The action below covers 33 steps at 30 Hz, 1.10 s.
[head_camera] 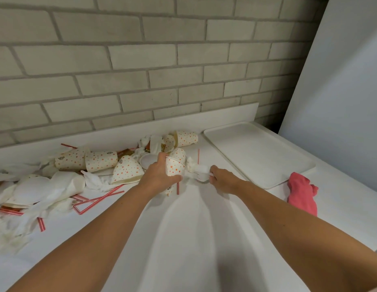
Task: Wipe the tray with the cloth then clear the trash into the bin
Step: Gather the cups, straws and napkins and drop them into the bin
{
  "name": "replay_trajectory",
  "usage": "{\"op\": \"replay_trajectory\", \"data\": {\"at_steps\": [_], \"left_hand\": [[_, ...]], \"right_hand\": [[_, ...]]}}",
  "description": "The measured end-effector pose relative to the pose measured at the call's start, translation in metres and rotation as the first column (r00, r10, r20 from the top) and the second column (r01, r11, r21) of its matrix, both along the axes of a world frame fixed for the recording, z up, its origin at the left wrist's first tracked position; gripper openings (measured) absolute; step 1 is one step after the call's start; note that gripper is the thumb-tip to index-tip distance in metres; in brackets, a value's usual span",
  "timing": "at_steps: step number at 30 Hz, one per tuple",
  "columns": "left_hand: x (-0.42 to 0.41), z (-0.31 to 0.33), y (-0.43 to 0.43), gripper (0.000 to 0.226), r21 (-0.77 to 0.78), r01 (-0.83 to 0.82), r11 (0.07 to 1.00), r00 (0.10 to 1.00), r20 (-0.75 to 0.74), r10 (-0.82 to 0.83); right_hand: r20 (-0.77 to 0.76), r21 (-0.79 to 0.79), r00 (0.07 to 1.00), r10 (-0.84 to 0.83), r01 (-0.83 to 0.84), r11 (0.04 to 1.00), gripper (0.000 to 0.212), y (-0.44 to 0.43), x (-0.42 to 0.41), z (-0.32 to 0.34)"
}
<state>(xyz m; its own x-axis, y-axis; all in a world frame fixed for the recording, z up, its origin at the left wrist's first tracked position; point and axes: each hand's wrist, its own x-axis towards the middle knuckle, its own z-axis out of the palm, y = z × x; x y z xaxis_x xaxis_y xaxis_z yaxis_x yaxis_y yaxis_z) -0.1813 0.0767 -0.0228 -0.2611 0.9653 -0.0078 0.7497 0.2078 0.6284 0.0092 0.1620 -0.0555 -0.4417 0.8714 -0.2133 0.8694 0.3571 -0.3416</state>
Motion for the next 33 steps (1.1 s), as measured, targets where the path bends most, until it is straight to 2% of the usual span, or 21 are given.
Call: {"op": "replay_trajectory", "data": {"at_steps": [4, 8, 11, 14, 16, 18, 20, 22, 24, 28, 33], "left_hand": [[0.005, 0.0, -0.002, 0.078, 0.015, 0.027, 1.0, 0.999, 0.026, -0.027], [0.011, 0.001, -0.009, 0.084, 0.023, 0.089, 0.996, 0.994, 0.063, -0.09], [0.014, 0.002, -0.015, 0.088, 0.003, 0.135, 0.991, 0.99, 0.051, -0.135], [0.019, 0.004, -0.023, 0.09, 0.001, 0.194, 0.981, 0.98, 0.037, -0.194], [0.023, 0.005, -0.029, 0.092, 0.001, 0.236, 0.972, 0.971, 0.04, -0.236], [0.027, 0.006, -0.035, 0.094, 0.0, 0.265, 0.964, 0.964, 0.031, -0.264], [0.033, 0.006, -0.043, 0.096, 0.007, 0.304, 0.953, 0.952, 0.028, -0.304], [0.04, 0.005, -0.05, 0.098, 0.018, 0.349, 0.937, 0.935, 0.061, -0.35], [0.049, 0.004, -0.059, 0.099, 0.033, 0.394, 0.918, 0.912, 0.106, -0.395], [0.067, 0.003, -0.074, 0.098, 0.074, 0.467, 0.881, 0.861, 0.188, -0.473], [0.087, -0.001, -0.091, 0.096, 0.118, 0.51, 0.852, 0.815, 0.252, -0.523]], "right_hand": [[-0.236, 0.002, 0.971, -0.038, 0.04, 0.999, 0.019, -0.012, 0.0, 0.02], [-0.47, -0.118, 0.863, -0.186, 0.147, 0.982, 0.021, -0.028, -0.004, 0.044], [-0.474, -0.11, 0.856, -0.204, 0.172, 0.979, 0.031, -0.043, -0.005, 0.056], [-0.427, 0.035, 0.885, -0.187, 0.222, 0.974, 0.042, -0.054, -0.003, 0.067], [-0.477, 0.089, 0.855, -0.203, 0.277, 0.957, 0.042, -0.064, -0.001, 0.075], [-0.617, 0.053, 0.749, -0.239, 0.343, 0.938, 0.039, -0.074, 0.0, 0.079], [-0.766, -0.02, 0.581, -0.276, 0.407, 0.913, 0.038, -0.086, 0.003, 0.083], [-0.844, -0.094, 0.445, -0.299, 0.427, 0.899, 0.032, -0.1, 0.006, 0.088], [-0.867, -0.154, 0.376, -0.326, 0.421, 0.894, 0.023, -0.113, 0.011, 0.09], [-0.831, -0.256, 0.362, -0.424, 0.427, 0.867, 0.023, -0.136, 0.023, 0.082], [-0.716, -0.228, 0.483, -0.505, 0.522, 0.822, 0.024, -0.169, 0.049, 0.074]]}}
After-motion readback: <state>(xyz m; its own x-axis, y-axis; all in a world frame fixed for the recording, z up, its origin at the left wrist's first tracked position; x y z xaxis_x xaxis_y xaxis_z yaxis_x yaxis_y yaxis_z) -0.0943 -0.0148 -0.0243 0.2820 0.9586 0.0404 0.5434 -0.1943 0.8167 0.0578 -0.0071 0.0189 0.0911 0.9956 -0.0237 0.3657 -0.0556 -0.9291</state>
